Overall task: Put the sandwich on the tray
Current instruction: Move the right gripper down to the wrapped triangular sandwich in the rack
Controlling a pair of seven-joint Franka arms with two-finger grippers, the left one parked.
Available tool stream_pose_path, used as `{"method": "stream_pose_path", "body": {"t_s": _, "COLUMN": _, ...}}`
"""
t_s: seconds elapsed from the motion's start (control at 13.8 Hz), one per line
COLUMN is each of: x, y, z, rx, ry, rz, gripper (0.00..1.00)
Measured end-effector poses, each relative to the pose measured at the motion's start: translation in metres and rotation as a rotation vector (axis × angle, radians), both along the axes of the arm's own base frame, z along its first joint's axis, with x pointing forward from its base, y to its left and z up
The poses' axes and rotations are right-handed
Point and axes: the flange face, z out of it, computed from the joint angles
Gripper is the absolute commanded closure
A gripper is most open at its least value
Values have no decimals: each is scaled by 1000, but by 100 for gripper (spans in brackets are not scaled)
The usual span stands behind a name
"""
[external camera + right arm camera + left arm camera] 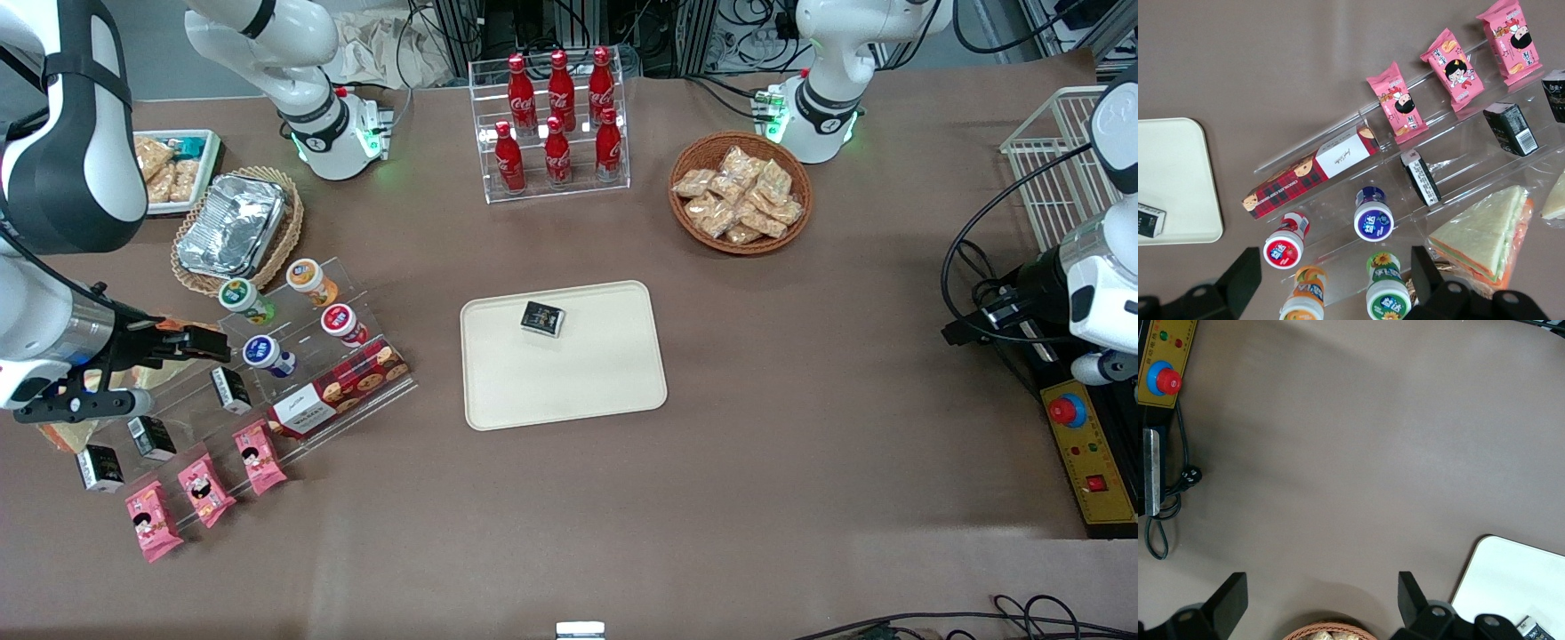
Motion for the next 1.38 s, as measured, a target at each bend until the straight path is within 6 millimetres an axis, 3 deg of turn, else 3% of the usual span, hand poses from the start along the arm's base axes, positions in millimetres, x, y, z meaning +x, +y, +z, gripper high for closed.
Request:
{"method": "stream_pose_path", "body": {"t_s": 0.58, "x": 1, "y": -5, "z": 2, "rx": -1, "ry": -4, "rz": -8, "gripper": 0}}
{"method": "stream_pose_path", "body": {"t_s": 0.73, "x": 0, "y": -30, "z": 3, "rx": -3, "ry": -5, "rz": -48, "gripper": 0}}
{"method": "stream_pose_path", "body": {"t_s": 1.09, "x": -15, "y": -131, "z": 14, "rx": 1, "ry": -20, "rz": -128, "gripper": 0}}
{"method": "stream_pose_path", "body": {"t_s": 1.38, "x": -25, "y": -180, "z": 10, "rx": 8, "ry": -14, "rz": -155, "gripper": 0}}
